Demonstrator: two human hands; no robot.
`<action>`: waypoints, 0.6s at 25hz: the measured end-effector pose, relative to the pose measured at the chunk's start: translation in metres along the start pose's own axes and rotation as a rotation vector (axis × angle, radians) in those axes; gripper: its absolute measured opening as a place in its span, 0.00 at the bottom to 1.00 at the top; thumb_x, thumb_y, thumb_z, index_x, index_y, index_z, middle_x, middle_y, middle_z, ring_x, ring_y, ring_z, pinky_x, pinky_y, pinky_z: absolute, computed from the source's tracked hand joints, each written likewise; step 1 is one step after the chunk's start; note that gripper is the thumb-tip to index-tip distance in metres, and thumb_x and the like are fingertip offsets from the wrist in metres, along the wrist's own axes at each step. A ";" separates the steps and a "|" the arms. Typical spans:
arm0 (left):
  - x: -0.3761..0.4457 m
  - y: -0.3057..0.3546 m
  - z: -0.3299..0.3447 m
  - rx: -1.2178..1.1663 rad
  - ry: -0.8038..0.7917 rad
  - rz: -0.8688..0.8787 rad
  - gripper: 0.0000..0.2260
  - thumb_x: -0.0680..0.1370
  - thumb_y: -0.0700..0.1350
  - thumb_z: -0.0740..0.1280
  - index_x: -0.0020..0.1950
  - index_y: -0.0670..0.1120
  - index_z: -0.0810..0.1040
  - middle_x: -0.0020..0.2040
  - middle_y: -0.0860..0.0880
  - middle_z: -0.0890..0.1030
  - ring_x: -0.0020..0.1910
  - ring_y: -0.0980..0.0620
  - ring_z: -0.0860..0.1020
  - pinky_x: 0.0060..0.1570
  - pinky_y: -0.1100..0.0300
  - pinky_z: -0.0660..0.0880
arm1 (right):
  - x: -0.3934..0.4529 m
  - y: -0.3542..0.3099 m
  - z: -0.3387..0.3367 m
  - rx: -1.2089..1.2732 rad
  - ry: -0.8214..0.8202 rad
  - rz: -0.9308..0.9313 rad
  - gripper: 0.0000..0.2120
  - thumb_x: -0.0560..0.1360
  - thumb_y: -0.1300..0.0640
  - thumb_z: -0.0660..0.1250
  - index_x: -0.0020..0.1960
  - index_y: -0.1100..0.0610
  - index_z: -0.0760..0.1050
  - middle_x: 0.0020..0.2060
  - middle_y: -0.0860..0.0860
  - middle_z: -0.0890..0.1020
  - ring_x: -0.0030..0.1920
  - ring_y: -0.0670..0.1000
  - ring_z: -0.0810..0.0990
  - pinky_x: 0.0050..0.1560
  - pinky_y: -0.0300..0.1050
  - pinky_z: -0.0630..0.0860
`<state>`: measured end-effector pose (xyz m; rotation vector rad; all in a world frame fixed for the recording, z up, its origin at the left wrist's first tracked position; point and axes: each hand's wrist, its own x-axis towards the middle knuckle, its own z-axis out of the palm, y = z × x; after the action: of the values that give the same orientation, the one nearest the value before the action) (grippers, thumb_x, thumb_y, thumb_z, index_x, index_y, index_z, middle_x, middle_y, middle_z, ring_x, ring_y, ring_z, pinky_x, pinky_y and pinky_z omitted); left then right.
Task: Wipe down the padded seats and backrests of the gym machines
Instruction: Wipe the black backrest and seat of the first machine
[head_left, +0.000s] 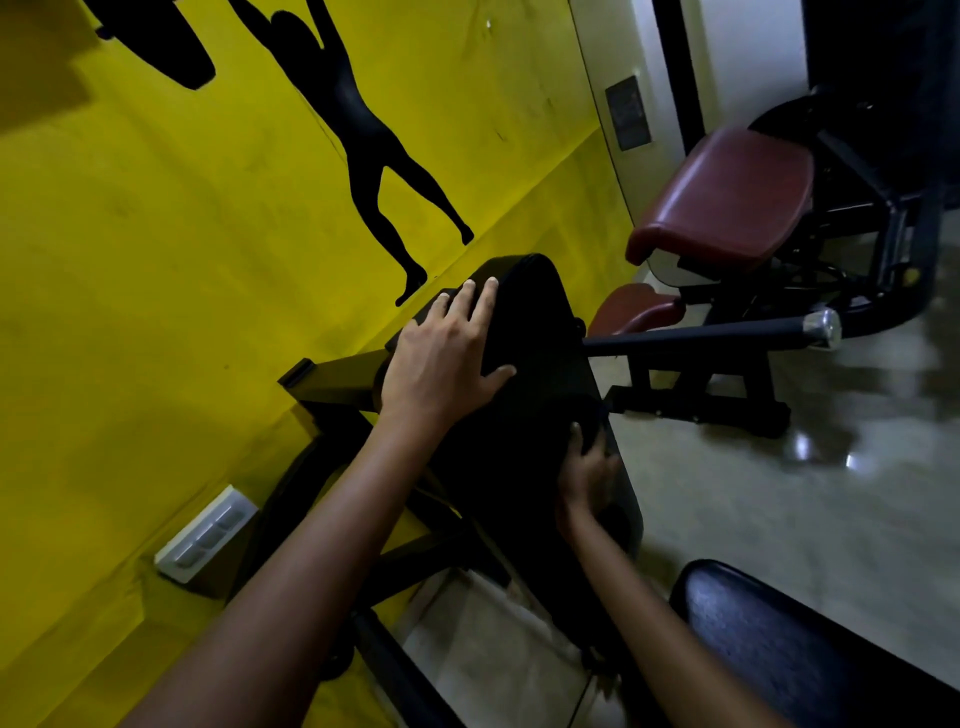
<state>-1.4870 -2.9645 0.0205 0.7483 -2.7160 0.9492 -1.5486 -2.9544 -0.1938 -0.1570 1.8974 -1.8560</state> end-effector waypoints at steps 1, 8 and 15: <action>-0.001 0.000 0.002 0.007 0.009 -0.003 0.39 0.77 0.63 0.61 0.78 0.48 0.44 0.78 0.45 0.55 0.75 0.44 0.59 0.62 0.50 0.71 | -0.007 -0.013 0.003 -0.009 0.038 -0.154 0.40 0.73 0.30 0.44 0.75 0.54 0.60 0.66 0.63 0.67 0.65 0.61 0.69 0.60 0.53 0.67; 0.002 -0.002 0.004 -0.016 0.021 0.012 0.33 0.80 0.60 0.54 0.78 0.48 0.45 0.78 0.45 0.55 0.75 0.44 0.59 0.64 0.49 0.70 | 0.025 -0.018 0.002 0.010 0.094 -0.414 0.46 0.73 0.28 0.40 0.68 0.63 0.70 0.60 0.68 0.72 0.56 0.65 0.76 0.50 0.50 0.72; 0.004 0.002 0.006 0.011 0.027 -0.007 0.31 0.81 0.58 0.52 0.78 0.46 0.44 0.77 0.43 0.55 0.75 0.43 0.59 0.65 0.49 0.69 | 0.018 -0.065 -0.008 0.022 0.010 -0.210 0.24 0.80 0.46 0.57 0.74 0.52 0.63 0.67 0.59 0.66 0.65 0.58 0.68 0.62 0.51 0.65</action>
<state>-1.4911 -2.9688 0.0162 0.7412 -2.6855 0.9658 -1.5831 -2.9594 -0.1356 -0.3531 1.9298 -2.0152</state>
